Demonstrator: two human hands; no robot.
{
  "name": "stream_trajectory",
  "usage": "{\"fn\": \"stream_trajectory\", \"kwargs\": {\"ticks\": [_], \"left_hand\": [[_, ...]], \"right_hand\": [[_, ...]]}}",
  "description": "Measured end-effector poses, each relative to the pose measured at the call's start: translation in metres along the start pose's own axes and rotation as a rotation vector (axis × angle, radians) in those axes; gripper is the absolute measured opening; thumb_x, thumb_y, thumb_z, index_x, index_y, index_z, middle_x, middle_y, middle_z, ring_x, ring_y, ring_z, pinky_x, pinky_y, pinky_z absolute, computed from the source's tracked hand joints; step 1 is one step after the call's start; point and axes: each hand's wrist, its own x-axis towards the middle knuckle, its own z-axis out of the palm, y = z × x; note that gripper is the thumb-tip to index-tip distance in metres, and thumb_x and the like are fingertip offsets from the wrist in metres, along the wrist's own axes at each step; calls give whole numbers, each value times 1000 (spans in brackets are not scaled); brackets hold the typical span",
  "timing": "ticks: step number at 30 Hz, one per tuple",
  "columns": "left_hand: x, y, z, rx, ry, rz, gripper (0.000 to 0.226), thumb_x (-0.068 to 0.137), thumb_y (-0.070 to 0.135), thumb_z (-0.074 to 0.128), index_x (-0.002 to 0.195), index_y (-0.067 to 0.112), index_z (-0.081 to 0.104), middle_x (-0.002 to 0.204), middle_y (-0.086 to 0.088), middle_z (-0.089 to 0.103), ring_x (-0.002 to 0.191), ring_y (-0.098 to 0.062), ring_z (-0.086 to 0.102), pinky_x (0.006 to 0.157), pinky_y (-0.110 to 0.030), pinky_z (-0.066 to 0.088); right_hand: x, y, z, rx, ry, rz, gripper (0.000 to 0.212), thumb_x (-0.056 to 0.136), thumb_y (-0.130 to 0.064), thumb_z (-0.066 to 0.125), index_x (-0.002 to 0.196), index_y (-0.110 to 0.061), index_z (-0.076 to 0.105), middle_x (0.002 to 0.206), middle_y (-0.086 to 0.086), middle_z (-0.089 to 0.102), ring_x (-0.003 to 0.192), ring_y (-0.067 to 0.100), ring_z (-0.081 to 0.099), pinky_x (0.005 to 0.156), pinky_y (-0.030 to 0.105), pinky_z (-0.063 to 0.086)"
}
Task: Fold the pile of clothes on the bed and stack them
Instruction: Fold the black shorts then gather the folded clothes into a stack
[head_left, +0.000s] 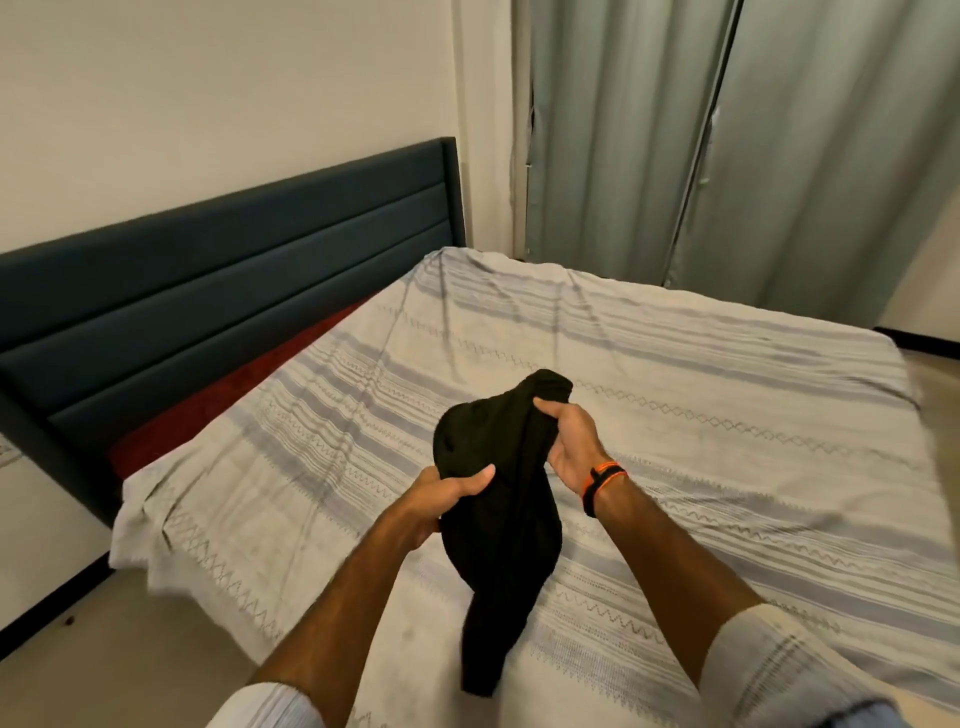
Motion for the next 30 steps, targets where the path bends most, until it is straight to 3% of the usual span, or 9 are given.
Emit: {"fn": "stream_trajectory", "kwargs": {"ticks": [5,10,14,18,21,23,26,28,30], "left_hand": [[7,17,13,167,116,-6,61,88,38,70,135,8,44,135,-9,53,123,-31,53,95,-43,47],[18,60,8,237,253,290,56,85,27,75,133,14,49,135,-8,55,121,-25,54,100,-39,49],[19,99,-5,324,114,604,51,87,12,71,134,13,53,135,-4,58,122,-20,55,105,-39,47],[26,117,-18,361,-7,700,50,87,6,69,134,10,52,132,-3,57,120,-15,53,102,-30,44],[33,127,-29,387,-66,728,44,87,7,71,128,11,55,122,2,59,112,-9,55,97,-23,44],[37,133,-33,394,-75,716,34,86,6,71,118,10,59,107,-1,65,101,-11,60,85,-21,50],[42,137,-39,390,-37,732,24,84,6,73,106,7,62,82,-5,66,81,-16,64,83,-35,58],[41,138,-40,423,-79,702,33,84,5,73,115,11,61,96,-2,66,92,-16,63,87,-35,57],[39,141,-43,481,-184,678,47,86,1,70,129,14,55,122,0,60,111,-15,56,86,-25,51]], "right_hand": [[-6,-22,9,-45,-81,-73,28,91,-4,58,118,3,63,114,18,71,109,31,67,105,45,48],[-4,-39,28,-195,-97,-191,25,88,4,58,111,-1,65,115,21,69,106,33,67,99,46,51],[-6,-51,47,-388,-127,-291,31,88,5,58,115,-7,64,112,16,70,99,26,68,83,33,57],[-1,-55,55,-510,-118,-344,38,86,3,61,123,-7,61,115,14,69,108,29,66,90,38,56],[2,-59,60,-557,-104,-370,35,84,6,62,116,-8,62,116,16,67,110,31,63,95,43,54],[3,-63,62,-634,-97,-393,33,83,5,65,114,-8,61,115,16,66,110,31,63,96,44,53],[6,-63,63,-723,-50,-415,35,83,2,68,116,-6,59,114,15,66,111,32,62,97,44,53],[6,-63,62,-756,-64,-424,35,84,2,68,117,-6,60,114,14,66,112,31,61,98,45,53],[4,-63,65,-798,-114,-461,30,85,2,66,112,-8,62,112,12,66,112,29,60,97,44,53]]}}
